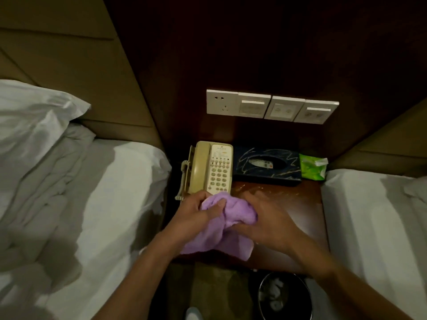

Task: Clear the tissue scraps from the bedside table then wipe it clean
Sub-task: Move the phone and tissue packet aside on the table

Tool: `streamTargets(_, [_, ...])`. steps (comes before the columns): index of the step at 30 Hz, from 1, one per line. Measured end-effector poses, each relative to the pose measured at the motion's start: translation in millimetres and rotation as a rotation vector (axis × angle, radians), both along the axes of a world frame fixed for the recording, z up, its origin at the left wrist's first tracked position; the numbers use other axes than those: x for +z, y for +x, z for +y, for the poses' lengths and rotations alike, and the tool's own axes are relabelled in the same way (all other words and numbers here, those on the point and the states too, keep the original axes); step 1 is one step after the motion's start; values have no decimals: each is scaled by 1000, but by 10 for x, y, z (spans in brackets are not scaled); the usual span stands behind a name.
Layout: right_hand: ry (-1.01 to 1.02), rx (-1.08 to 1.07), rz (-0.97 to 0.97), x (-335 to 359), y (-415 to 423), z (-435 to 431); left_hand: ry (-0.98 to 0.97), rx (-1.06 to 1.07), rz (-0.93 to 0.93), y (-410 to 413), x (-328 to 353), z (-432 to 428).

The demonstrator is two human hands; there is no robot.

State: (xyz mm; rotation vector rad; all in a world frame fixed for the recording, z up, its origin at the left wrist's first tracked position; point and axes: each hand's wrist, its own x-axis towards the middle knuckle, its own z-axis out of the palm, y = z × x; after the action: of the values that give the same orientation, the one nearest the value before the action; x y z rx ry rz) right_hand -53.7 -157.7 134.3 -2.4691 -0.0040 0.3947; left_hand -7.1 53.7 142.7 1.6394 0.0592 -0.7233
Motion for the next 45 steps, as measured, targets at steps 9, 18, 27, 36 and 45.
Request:
streamTargets(9, [723,-197,562,-128,279,444,-105,-171,37,-91,-223,245])
streamTargets(18, [739,-279,849,-537,682,317,312,-278,-129,168,-629,261])
streamTargets(27, [366,-419,347,-1041,1505,621,465,-365,-94,323,-1021,78])
streamTargets(36, [-4,-482,336,-1116,1961,1140,477,-312,89,380,-997,300])
streamTargets(45, [-128,-807,288,-1300,1806,1020,420,-37,163,840,-1232,503])
